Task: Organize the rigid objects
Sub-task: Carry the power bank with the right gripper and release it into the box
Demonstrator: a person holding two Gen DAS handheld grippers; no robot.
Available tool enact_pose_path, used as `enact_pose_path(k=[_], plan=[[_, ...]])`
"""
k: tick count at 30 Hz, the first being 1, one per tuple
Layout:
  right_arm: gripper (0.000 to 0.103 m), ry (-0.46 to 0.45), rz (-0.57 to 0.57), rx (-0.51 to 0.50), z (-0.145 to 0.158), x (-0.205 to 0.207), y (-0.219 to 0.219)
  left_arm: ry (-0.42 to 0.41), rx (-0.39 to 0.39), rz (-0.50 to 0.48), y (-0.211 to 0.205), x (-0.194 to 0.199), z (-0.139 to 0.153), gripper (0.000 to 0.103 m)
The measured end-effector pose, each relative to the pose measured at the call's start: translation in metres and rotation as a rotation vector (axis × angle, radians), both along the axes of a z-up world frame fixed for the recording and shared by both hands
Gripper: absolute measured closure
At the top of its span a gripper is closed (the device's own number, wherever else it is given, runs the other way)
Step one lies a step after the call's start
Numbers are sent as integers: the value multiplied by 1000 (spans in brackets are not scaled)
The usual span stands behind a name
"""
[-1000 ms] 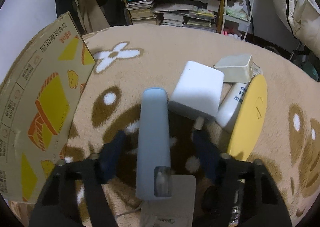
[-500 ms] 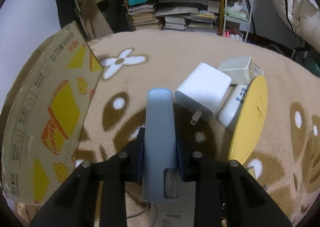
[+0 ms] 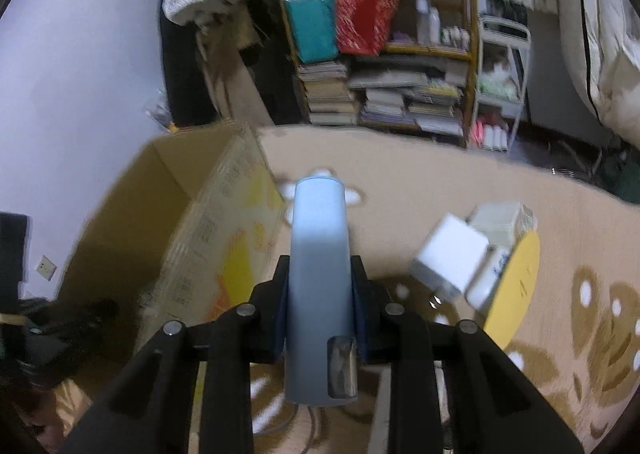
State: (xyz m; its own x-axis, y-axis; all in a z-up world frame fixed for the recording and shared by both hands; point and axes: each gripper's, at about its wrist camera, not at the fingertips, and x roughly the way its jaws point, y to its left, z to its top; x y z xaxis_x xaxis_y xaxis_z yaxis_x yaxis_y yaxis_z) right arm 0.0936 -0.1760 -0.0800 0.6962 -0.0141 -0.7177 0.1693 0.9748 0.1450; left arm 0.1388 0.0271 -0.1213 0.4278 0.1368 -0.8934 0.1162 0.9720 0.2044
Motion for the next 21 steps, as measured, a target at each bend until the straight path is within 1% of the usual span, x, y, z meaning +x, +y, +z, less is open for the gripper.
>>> enact_pose_path(k=[3,11,15,17,21], plan=[[75,-53,37,-22,21,-1,12,1,-3,0,0,1,0,82],[75,-134,106,14,54,-5,39,1,-8,0,1,2,-1,82],[75,-130,158,-1,59,-8,62,-2,-4,-5,1,1,-1,82],[75,-125,183,-1,58,-9,71,-2,-7,-5,1,1,-1,82],[75,-101,221,-38,50,-8,88,-2,-11,-7,1,0,0,83]])
